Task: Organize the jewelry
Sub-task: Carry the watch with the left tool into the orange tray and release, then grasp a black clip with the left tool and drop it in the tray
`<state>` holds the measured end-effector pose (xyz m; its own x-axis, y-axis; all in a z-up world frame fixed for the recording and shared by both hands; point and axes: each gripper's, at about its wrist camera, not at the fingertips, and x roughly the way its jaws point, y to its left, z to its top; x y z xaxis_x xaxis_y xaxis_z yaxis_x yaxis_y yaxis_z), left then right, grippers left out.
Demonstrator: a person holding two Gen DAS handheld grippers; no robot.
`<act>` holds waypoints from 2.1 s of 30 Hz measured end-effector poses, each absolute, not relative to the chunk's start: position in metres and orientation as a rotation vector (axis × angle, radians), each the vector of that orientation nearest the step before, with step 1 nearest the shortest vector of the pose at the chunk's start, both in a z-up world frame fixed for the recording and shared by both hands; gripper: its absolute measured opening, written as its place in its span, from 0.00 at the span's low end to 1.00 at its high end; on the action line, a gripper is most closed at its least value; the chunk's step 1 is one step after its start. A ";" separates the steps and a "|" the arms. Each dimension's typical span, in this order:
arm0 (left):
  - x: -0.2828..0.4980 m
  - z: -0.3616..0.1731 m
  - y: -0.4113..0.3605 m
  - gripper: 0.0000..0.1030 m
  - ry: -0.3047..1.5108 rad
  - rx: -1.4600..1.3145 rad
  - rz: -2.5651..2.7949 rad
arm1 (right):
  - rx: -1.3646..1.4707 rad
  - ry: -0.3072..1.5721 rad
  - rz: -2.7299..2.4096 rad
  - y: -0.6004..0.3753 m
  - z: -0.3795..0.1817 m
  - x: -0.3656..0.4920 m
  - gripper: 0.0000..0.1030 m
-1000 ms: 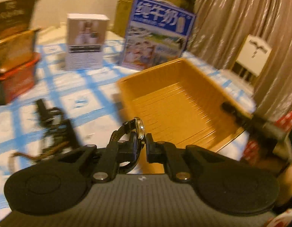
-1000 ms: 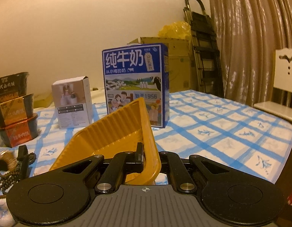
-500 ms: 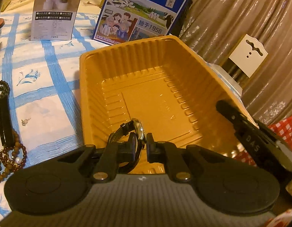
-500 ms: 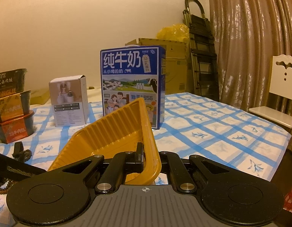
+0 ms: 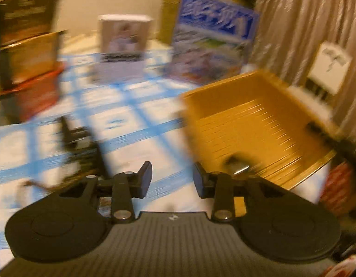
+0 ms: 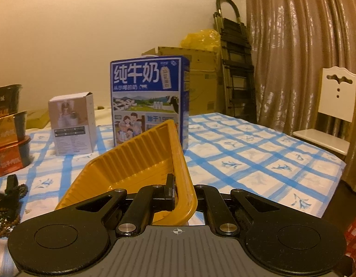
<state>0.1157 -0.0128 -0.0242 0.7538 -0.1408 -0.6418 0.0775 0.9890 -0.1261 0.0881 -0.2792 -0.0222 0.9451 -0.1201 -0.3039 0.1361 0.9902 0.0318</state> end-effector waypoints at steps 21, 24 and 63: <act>0.168 -0.064 0.020 0.32 0.798 -0.068 0.046 | 0.057 0.311 -0.149 -0.283 -0.024 0.090 0.05; 0.174 -0.070 0.019 0.29 0.806 -0.053 0.060 | 0.058 0.312 -0.149 -0.283 -0.025 0.090 0.05; 0.195 -0.053 -0.108 0.18 0.943 -0.513 -0.415 | 0.081 0.315 -0.130 -0.281 -0.026 0.088 0.05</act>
